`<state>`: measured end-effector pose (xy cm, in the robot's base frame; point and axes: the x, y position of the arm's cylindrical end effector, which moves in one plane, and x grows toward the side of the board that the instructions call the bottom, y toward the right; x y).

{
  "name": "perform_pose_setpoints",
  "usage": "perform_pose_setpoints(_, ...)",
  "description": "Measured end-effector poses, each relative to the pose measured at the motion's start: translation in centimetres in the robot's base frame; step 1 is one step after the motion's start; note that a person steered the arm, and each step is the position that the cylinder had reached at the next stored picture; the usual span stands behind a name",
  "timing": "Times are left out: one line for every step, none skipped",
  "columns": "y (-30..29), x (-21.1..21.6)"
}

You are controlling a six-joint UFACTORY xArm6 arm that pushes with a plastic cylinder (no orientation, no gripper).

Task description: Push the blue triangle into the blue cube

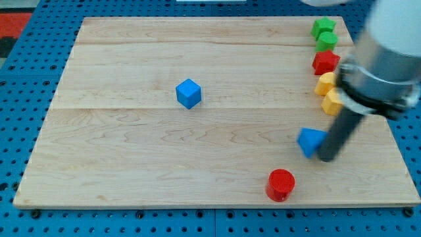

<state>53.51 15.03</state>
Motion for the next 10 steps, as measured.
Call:
perform_pose_setpoints(-7.1, -2.8)
perform_pose_setpoints(-6.5, -2.9)
perform_pose_setpoints(-0.7, -0.9)
perform_pose_setpoints(1.5, -3.7)
perform_pose_setpoints(-8.9, -5.3)
perform_pose_setpoints(-10.3, -5.3)
perform_pose_setpoints(-11.9, -4.7)
perform_pose_setpoints(-17.1, -6.9)
perform_pose_setpoints(-19.1, -9.7)
perform_pose_setpoints(-18.9, -11.4)
